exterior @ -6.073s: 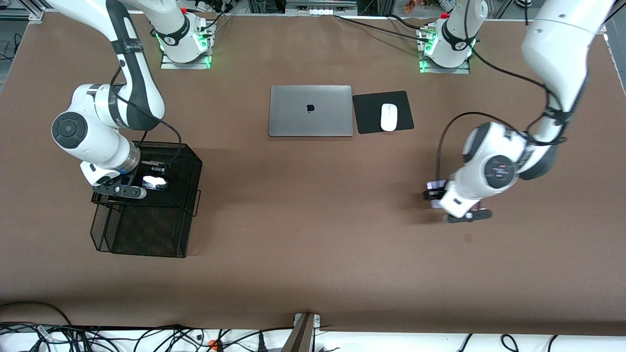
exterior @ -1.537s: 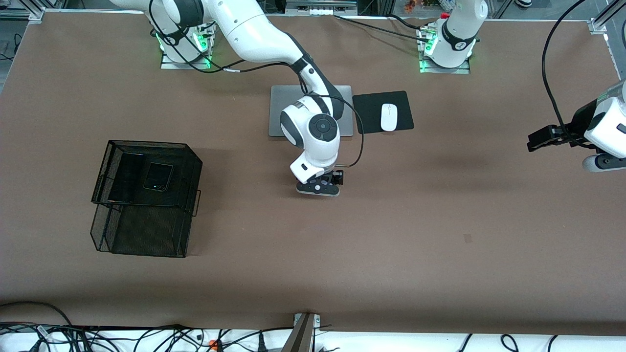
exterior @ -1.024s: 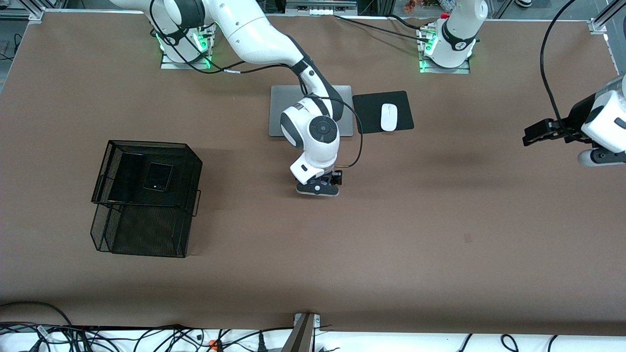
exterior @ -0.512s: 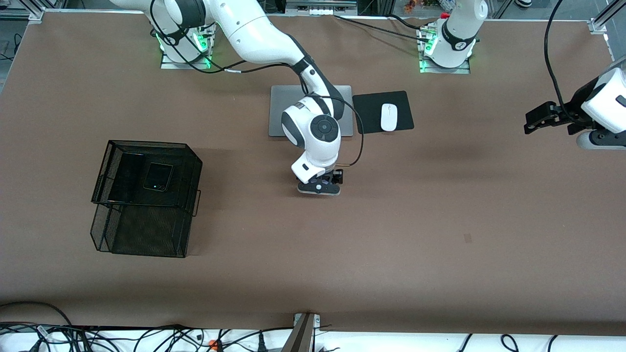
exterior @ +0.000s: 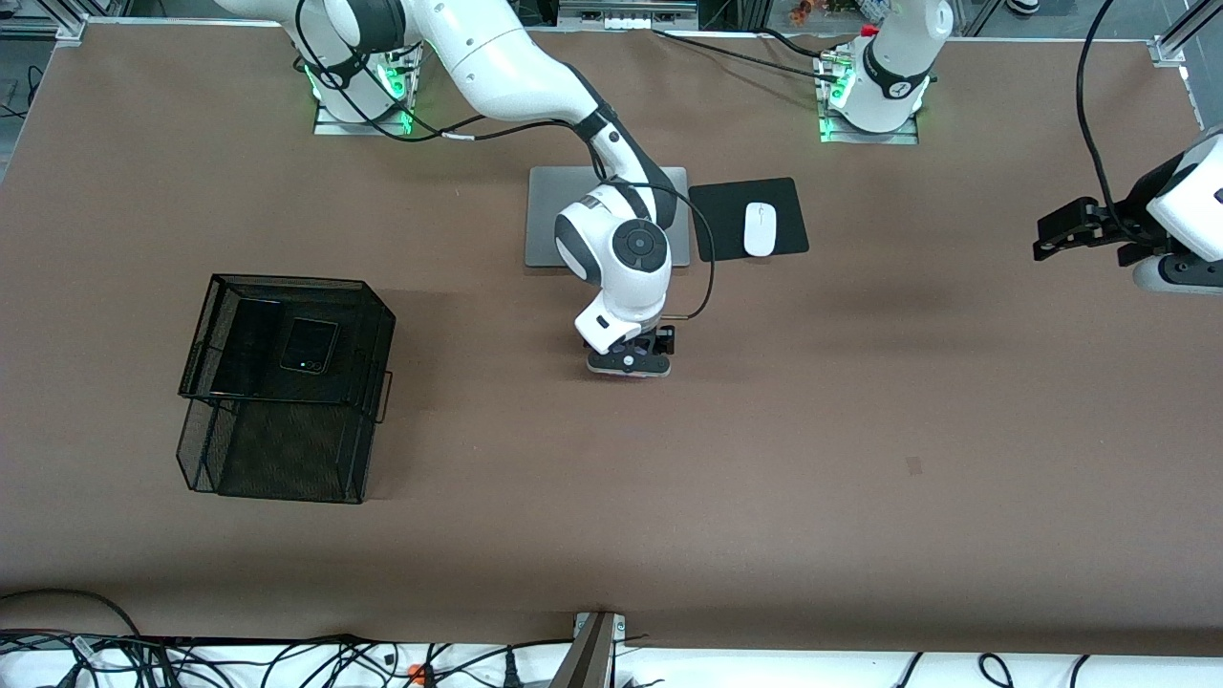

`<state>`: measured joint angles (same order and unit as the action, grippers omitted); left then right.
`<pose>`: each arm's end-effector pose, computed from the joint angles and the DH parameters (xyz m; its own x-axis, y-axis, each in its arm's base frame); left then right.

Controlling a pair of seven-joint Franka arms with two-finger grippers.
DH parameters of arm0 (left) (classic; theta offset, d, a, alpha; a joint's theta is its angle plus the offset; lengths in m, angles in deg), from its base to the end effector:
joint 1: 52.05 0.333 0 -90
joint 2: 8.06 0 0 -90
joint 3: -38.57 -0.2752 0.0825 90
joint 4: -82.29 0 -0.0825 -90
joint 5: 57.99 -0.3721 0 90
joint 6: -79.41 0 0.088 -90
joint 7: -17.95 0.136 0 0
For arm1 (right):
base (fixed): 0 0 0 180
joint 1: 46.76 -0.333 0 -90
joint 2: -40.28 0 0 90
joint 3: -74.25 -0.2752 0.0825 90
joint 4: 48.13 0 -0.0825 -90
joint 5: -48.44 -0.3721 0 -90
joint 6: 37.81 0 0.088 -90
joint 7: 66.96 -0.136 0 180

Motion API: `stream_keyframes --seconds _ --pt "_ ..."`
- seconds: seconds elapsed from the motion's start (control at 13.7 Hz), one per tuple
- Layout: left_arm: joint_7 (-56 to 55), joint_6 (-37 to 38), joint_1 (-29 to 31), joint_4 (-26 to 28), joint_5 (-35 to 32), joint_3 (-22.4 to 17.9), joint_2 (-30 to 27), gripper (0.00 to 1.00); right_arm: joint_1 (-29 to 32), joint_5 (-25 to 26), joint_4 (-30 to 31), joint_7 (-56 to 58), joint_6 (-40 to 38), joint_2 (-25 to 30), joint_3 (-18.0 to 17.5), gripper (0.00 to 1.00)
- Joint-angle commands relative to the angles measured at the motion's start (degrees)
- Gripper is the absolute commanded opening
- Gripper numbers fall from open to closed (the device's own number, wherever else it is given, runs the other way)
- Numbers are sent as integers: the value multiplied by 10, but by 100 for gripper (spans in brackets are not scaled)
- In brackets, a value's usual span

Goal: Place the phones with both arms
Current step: 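Grasp the white phone with the right gripper while the left gripper returns, then carry the white phone with the right gripper over the mesh basket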

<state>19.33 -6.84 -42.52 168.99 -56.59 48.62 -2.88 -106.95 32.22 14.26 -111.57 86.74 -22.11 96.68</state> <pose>0.5556 -0.0051 0.5267 0.9948 -0.0355 -0.0957 -0.0316 -0.9986 0.0425 0.5149 0.5209 0.1386 0.9909 -0.0646 0.1178 -0.0686 -0.9972 0.0297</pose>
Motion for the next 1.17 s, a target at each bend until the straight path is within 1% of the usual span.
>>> stream_keyframes --seconds 0.0,0.07,0.15,0.22,0.29,0.37,0.59,0.73,0.95,1.1 --pt "-7 6 -5 7 23 -10 -12 100 -9 -7 11 4 23 -8 5 99" --pt "-7 5 -3 6 23 -10 -12 100 -11 -7 18 4 33 -8 5 99" --pt "-7 3 -2 5 23 -10 -13 100 -12 -7 21 4 39 -8 5 93" --pt "-7 1 -1 3 23 -11 -12 100 -12 -7 21 8 40 -8 5 56" --pt "-8 0 -1 3 23 -11 -11 100 -12 -7 21 11 39 -5 5 21" --pt "-8 0 -1 3 23 -11 -11 100 -12 -7 20 11 39 -4 5 1" --pt "-7 -1 4 2 20 -11 -11 100 -8 -13 19 11 30 11 9 0" --pt "-7 1 3 2 19 -10 -11 100 16 -10 15 22 -22 42 15 0" --pt "-7 1 3 2 19 -9 -10 100 83 -13 14 68 -107 131 12 0" --pt "-7 0 3 2 19 -9 -10 100 136 -13 14 140 -170 175 14 0"
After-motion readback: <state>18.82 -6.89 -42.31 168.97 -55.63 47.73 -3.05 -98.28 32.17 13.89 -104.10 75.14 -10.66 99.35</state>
